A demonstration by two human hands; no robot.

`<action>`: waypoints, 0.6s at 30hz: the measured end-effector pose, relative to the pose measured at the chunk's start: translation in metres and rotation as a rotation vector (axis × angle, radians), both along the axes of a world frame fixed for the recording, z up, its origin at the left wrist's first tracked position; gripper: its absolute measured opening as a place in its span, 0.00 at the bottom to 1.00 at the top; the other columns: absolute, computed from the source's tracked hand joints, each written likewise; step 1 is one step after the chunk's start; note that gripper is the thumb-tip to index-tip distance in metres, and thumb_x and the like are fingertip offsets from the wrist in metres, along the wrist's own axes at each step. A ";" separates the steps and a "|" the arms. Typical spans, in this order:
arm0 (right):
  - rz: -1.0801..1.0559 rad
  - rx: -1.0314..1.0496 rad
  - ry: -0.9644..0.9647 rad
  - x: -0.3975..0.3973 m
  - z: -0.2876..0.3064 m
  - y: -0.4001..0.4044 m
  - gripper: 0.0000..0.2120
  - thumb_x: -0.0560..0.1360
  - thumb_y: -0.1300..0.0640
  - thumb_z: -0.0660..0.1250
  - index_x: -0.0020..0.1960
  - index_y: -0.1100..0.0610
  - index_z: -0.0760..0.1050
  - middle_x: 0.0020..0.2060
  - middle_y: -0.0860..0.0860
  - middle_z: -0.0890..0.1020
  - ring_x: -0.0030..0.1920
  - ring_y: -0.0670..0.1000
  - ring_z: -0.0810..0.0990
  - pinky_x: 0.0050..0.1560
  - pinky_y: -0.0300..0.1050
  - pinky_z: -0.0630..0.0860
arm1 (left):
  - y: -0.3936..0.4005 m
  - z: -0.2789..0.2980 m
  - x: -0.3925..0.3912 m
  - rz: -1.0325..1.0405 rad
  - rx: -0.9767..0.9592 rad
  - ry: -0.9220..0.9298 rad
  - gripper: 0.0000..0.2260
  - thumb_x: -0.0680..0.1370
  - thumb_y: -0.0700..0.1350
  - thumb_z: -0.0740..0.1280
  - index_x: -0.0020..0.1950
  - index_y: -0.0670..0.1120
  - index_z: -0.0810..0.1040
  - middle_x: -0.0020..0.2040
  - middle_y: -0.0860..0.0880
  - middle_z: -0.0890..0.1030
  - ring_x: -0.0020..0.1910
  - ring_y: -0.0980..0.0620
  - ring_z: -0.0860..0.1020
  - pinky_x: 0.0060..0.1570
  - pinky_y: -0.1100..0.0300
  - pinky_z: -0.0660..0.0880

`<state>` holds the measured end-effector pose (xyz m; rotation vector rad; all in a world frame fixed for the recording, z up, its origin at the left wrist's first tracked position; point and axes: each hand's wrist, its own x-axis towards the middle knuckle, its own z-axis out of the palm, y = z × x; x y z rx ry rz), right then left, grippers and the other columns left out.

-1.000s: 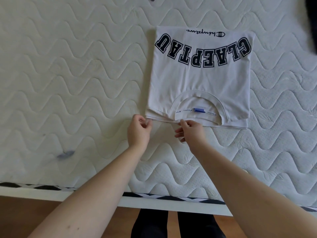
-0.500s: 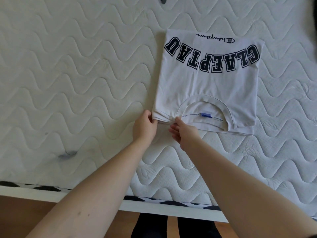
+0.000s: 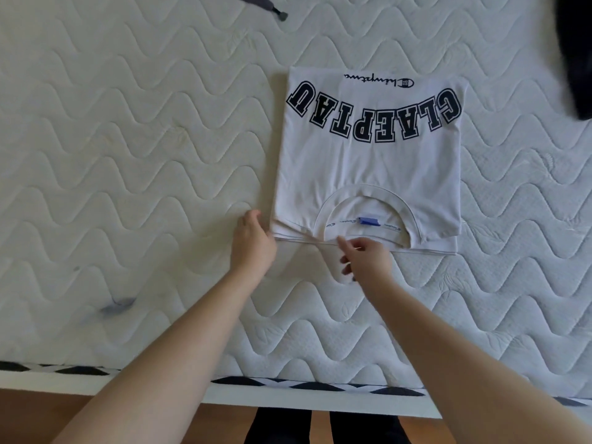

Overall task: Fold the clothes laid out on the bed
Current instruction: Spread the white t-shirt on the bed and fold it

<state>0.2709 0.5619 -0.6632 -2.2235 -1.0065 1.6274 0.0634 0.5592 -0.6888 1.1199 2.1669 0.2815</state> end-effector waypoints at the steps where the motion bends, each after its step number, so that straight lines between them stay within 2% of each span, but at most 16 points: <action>1: 0.008 0.087 -0.093 0.018 0.002 0.004 0.13 0.78 0.44 0.66 0.45 0.53 0.80 0.32 0.48 0.83 0.28 0.43 0.80 0.32 0.42 0.72 | 0.008 0.000 -0.002 0.072 0.029 -0.076 0.16 0.79 0.39 0.60 0.66 0.41 0.71 0.63 0.40 0.76 0.61 0.40 0.74 0.54 0.56 0.67; 3: -0.066 0.272 -0.270 0.056 0.003 0.014 0.12 0.78 0.44 0.64 0.48 0.52 0.79 0.37 0.47 0.82 0.39 0.46 0.81 0.41 0.45 0.74 | 0.025 -0.002 -0.003 0.108 0.014 -0.159 0.14 0.81 0.47 0.61 0.63 0.41 0.74 0.58 0.43 0.79 0.58 0.43 0.76 0.47 0.61 0.65; 5: -0.153 0.386 -0.437 0.094 -0.002 0.031 0.14 0.77 0.46 0.65 0.58 0.52 0.76 0.50 0.51 0.81 0.53 0.53 0.78 0.55 0.51 0.73 | 0.042 -0.005 -0.001 0.093 -0.040 -0.207 0.16 0.79 0.53 0.66 0.58 0.42 0.76 0.51 0.47 0.80 0.53 0.45 0.78 0.45 0.60 0.67; 7: -0.172 0.261 -0.573 0.130 -0.010 0.048 0.25 0.75 0.45 0.68 0.68 0.54 0.70 0.64 0.57 0.74 0.65 0.58 0.71 0.66 0.55 0.67 | 0.052 -0.010 0.003 0.109 -0.102 -0.290 0.16 0.77 0.51 0.70 0.58 0.41 0.77 0.53 0.46 0.82 0.53 0.46 0.80 0.53 0.55 0.74; 8: -0.164 0.154 -0.584 0.144 -0.013 0.055 0.29 0.74 0.44 0.69 0.70 0.55 0.69 0.66 0.58 0.71 0.67 0.60 0.69 0.67 0.55 0.66 | 0.053 -0.013 0.004 0.136 -0.121 -0.336 0.17 0.77 0.49 0.70 0.59 0.39 0.78 0.55 0.44 0.82 0.54 0.45 0.80 0.57 0.53 0.76; 10: -0.111 0.036 -0.521 0.163 -0.016 0.064 0.29 0.72 0.43 0.72 0.67 0.56 0.72 0.64 0.58 0.74 0.63 0.59 0.73 0.64 0.54 0.71 | 0.053 -0.014 0.006 0.192 -0.123 -0.397 0.16 0.77 0.47 0.70 0.61 0.39 0.78 0.57 0.44 0.82 0.54 0.46 0.80 0.58 0.54 0.75; 12: 0.006 -0.017 -0.442 0.171 -0.016 0.069 0.24 0.73 0.42 0.71 0.60 0.57 0.76 0.53 0.56 0.81 0.49 0.56 0.78 0.48 0.50 0.75 | 0.050 -0.011 0.007 0.216 -0.092 -0.436 0.15 0.78 0.47 0.70 0.62 0.41 0.79 0.56 0.46 0.82 0.53 0.49 0.79 0.55 0.57 0.73; 14: 0.087 -0.032 -0.384 0.172 -0.016 0.073 0.19 0.74 0.42 0.70 0.53 0.58 0.75 0.44 0.53 0.80 0.40 0.53 0.77 0.37 0.46 0.71 | 0.044 -0.009 0.007 0.253 -0.080 -0.515 0.14 0.79 0.46 0.68 0.63 0.43 0.77 0.57 0.47 0.81 0.53 0.50 0.79 0.53 0.57 0.73; 16: 0.105 -0.014 -0.363 0.172 -0.014 0.073 0.17 0.75 0.44 0.69 0.51 0.57 0.72 0.40 0.50 0.77 0.37 0.49 0.74 0.31 0.44 0.66 | 0.035 -0.007 0.009 0.337 -0.118 -0.631 0.13 0.80 0.44 0.66 0.65 0.42 0.74 0.58 0.45 0.80 0.52 0.50 0.79 0.47 0.57 0.76; 18: 0.098 0.029 -0.345 0.173 -0.012 0.070 0.15 0.75 0.45 0.69 0.50 0.56 0.70 0.38 0.47 0.74 0.36 0.46 0.72 0.28 0.42 0.65 | 0.028 -0.006 0.010 0.395 -0.149 -0.691 0.13 0.81 0.42 0.65 0.65 0.41 0.73 0.58 0.44 0.79 0.52 0.49 0.79 0.41 0.60 0.77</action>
